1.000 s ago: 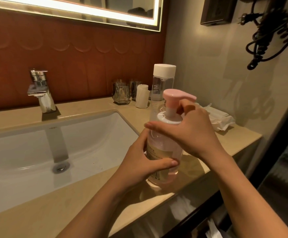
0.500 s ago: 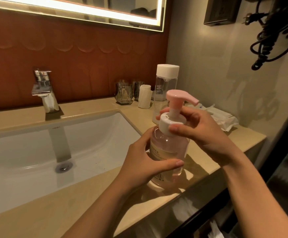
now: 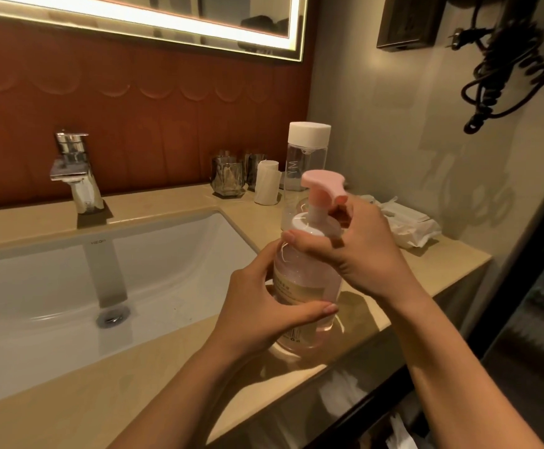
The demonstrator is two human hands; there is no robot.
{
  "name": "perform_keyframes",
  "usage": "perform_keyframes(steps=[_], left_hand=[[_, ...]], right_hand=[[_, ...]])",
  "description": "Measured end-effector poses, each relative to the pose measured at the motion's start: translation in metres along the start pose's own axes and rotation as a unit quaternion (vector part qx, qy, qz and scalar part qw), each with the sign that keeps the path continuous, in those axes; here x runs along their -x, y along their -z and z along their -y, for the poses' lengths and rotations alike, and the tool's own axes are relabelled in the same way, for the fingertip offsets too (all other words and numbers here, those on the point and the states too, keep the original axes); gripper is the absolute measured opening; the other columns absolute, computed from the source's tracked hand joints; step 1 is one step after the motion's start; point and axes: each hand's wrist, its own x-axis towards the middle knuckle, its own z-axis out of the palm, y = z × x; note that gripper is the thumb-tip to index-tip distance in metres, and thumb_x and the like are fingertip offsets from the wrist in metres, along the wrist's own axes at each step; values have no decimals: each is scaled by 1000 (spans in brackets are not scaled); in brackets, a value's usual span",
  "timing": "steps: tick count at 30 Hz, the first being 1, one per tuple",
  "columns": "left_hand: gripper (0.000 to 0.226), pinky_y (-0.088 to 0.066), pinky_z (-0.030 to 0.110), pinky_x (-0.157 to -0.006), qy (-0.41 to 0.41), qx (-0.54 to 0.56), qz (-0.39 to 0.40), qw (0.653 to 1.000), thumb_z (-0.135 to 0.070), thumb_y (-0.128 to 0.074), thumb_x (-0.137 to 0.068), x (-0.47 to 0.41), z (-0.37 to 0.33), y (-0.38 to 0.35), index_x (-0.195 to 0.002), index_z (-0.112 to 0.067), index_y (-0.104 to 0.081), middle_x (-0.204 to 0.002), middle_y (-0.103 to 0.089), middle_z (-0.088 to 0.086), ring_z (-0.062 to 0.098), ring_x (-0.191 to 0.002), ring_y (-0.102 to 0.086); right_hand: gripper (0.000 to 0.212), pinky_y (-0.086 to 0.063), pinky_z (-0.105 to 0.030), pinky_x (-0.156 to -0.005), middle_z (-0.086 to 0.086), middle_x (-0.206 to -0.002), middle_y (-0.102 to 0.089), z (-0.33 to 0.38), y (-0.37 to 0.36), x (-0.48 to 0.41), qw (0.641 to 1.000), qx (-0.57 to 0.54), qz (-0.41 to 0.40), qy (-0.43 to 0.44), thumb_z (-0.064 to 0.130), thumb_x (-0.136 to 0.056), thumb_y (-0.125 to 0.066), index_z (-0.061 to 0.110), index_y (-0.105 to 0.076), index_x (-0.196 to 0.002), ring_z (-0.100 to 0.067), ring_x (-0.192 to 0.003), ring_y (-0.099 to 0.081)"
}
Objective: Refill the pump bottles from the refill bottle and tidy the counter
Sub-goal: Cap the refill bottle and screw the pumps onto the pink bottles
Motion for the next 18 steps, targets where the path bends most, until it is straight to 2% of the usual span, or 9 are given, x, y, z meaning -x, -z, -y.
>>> perform_keyframes(steps=[2, 6, 7, 11, 13, 15, 18], left_hand=[[68, -42, 0, -70, 7, 5, 7, 1000, -48, -78, -52, 0, 1, 0, -110, -52, -43, -98, -53, -47, -21, -98, -50], [67, -42, 0, -66, 23, 19, 32, 999, -29, -84, -57, 0, 1, -1, -106, -48, -42, -92, -55, -45, -23, -93, -51], [66, -41, -1, -66, 22, 16, 41, 999, -30, -83, -57, 0, -1, -2, -106, -48, -41, -92, -53, -48, -25, -93, -49], [74, -33, -7, -72, 15, -23, 63, 998, -56, -76, -52, -2, 0, -4, -113, -52, -34, -100, -47, -44, -30, -101, -40], [84, -34, -3, -76, 13, -47, 78, 996, -59, -81, -53, -2, 5, -2, -118, -59, -28, -108, -39, -51, -26, -108, -38], [92, -30, 1, -82, 19, -83, 99, 991, -56, -78, -52, -1, 9, -1, -123, -65, -18, -106, -24, -61, -23, -111, -31], [115, -30, 13, -95, 21, -126, 121, 984, -59, -80, -48, -1, 15, -1, -136, -60, -7, -115, -17, -53, -9, -118, -28]], right_hand=[[46, -46, -6, -64, 29, -89, -50, 1, -2, 5, 1000, 4, -22, 6, 59, -53, -63, 39, -45, -90, 9, -81, -52], [51, -41, 0, -69, 33, -102, -49, -5, -9, 21, 999, -26, -19, 10, 61, -56, -63, 48, -42, -102, 23, -91, -47], [58, -42, -1, -71, 33, -106, -48, -8, -10, 27, 1000, -26, -16, 5, 61, -56, -65, 51, -39, -107, 24, -94, -46], [89, -41, -23, -96, 26, -126, -45, -22, -20, 48, 999, -8, -18, -29, 54, -53, -81, 50, -31, -126, 3, -116, -44], [92, -41, -23, -96, 28, -126, -47, -26, -23, 56, 999, -1, -33, -37, 45, -55, -84, 49, -31, -130, 0, -118, -45], [89, -40, -19, -91, 30, -121, -48, -31, -21, 59, 998, 12, -55, -36, 44, -55, -84, 52, -32, -126, 3, -113, -47], [83, -39, -13, -84, 33, -112, -48, -39, -8, 59, 995, 39, -82, -32, 42, -55, -84, 56, -32, -118, 7, -107, -47]])
